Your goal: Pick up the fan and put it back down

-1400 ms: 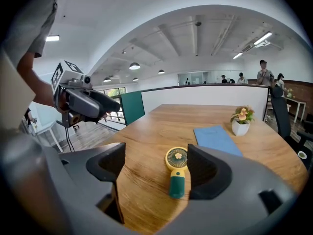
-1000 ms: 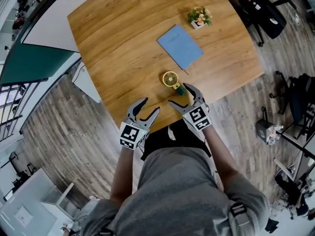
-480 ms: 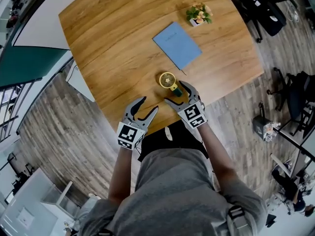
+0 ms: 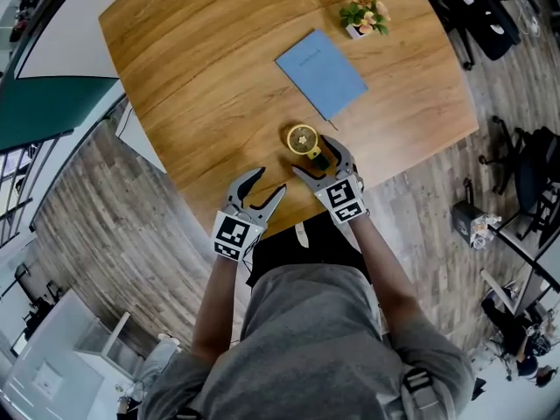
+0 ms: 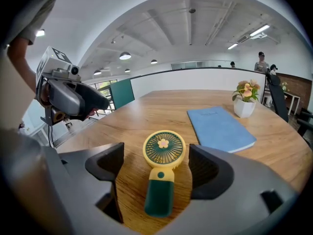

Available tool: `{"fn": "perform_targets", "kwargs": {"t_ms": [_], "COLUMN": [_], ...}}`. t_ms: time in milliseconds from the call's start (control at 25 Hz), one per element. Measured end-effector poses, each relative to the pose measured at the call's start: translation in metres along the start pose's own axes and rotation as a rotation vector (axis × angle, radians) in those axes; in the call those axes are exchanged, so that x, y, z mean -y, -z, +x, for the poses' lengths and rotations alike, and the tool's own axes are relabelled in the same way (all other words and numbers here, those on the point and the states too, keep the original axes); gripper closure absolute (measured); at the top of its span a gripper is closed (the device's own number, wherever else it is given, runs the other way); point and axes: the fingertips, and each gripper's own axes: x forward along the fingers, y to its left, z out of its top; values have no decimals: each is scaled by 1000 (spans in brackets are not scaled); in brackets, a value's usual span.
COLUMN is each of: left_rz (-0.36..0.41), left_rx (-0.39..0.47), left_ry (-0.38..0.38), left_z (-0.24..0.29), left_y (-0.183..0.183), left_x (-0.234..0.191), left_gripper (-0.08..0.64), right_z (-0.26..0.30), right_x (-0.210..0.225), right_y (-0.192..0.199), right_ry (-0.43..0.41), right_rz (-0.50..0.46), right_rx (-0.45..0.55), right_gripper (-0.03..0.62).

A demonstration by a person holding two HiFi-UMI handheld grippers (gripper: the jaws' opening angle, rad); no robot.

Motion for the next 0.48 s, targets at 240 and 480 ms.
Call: {"fn": "perform_targets", "kwargs": {"t_ms": [240,480], "left_rz": [0,0], "left_rx": [-4,-25], "left_ry": [9,20], "left_z": [2,2], "left_y": [3,10], "left_x": [-2,-4], "left_gripper": [313,313], "right_z": [13,28], "right_x": [6,12], "right_y": [4,10], "right_ry": [9,33], "right_rz": [28,32], "right_rx": [7,0], "right_gripper": [178,172]}}
